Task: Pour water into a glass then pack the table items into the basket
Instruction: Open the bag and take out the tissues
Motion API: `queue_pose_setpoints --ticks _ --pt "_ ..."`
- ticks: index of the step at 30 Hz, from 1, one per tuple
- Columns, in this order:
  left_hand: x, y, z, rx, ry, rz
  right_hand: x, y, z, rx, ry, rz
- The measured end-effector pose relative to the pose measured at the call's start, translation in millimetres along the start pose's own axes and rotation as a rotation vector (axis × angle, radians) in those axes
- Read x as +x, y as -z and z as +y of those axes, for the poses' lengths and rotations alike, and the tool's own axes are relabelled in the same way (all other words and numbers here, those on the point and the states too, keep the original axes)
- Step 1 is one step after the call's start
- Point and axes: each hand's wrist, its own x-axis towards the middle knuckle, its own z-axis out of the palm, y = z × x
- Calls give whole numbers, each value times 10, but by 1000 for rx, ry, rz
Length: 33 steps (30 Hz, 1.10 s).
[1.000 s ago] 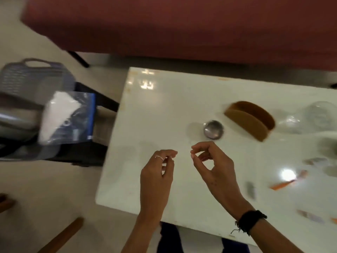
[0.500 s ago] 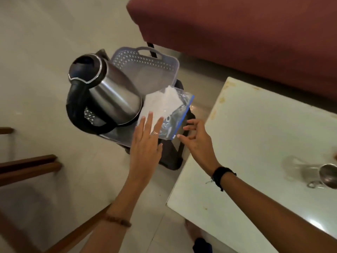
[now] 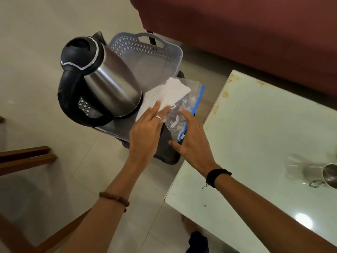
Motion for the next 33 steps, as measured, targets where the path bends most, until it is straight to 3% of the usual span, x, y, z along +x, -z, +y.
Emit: queue_pose_setpoints --ticks 4,8,12,16,19,24,29,33 --pt "-163 204 384 -110 -53 85 -252 356 -63 -84 104 153" --pt "-287 338 823 -243 -76 26 -651 866 -16 -146 237 271" --pt "-407 275 1260 -291 -41 -241 -1118 1525 131 -208 341 387" --pt "-625 125 1858 -395 -8 -465 -1564 2105 221 -97 227 273" --pt "-801 71 2356 -731 87 -429 -1828 2384 275 117 31 174" --pt "-979 -152 2979 -1020 127 -324 -2160 2610 476 284 -2 168" --pt "-1098 -390 3211 -1098 158 -280 -2313 2712 593 317 -29 244" --pt "-1180 -540 3291 -1084 210 -182 -2322 2725 714 200 -44 295"
